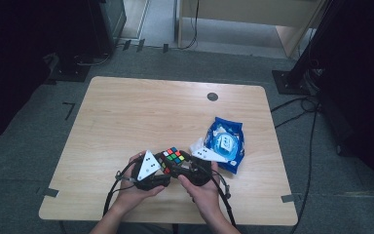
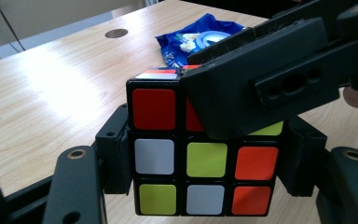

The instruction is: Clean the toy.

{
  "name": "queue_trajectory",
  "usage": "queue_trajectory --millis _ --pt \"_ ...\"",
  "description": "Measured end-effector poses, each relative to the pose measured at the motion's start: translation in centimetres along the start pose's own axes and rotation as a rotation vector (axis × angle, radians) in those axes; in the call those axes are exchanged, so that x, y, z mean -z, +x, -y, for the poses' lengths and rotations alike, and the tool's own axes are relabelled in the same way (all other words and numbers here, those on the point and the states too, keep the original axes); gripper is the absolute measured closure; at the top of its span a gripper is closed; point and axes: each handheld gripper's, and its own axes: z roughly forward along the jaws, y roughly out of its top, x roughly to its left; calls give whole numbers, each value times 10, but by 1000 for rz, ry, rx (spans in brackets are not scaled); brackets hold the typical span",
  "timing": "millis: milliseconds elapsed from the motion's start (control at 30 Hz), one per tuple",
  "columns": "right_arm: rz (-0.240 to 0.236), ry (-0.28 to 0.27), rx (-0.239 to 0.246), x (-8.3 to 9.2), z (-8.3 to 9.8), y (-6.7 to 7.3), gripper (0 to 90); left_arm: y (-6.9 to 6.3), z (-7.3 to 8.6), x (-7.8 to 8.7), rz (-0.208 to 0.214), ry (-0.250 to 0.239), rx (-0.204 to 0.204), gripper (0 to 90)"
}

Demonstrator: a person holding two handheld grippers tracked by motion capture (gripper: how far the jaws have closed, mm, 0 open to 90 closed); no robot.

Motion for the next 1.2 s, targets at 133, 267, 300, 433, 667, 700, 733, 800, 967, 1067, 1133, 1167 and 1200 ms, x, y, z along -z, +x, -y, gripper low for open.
queue_trajectory --millis 133,267,300,433,667,700,733,800,967,1067,1133,1167,1200 --pt "-35 -71 29 9 -7 0 259 11 1 5 -24 0 25 342" --pt "22 -118 77 21 -12 -7 255 29 4 15 -74 -7 68 342" --pt "62 -109 99 21 -10 -11 274 33 5 16 -81 -10 76 342" --pt "213 6 177 11 7 -29 317 43 7 23 -104 -6 100 342" --pt "320 148 222 -9 35 -54 326 42 9 20 -96 10 96 342" --pt "342 148 248 -10 36 -53 331 41 9 19 -93 11 91 342" --pt "358 146 267 -12 38 -53 331 40 9 19 -90 13 90 342" --pt "364 145 275 -15 40 -53 346 38 9 17 -87 14 89 342" --pt "372 149 285 -17 38 -59 542 35 9 15 -75 20 81 342" --pt "344 196 258 -16 37 -64 718 34 10 14 -71 22 80 342" --pt "332 202 248 -14 36 -67 820 33 10 13 -67 24 80 342" --pt "318 202 248 -13 36 -68 840 33 10 12 -65 27 77 342" --pt "310 199 246 -12 35 -68 851 32 10 12 -62 28 76 342"
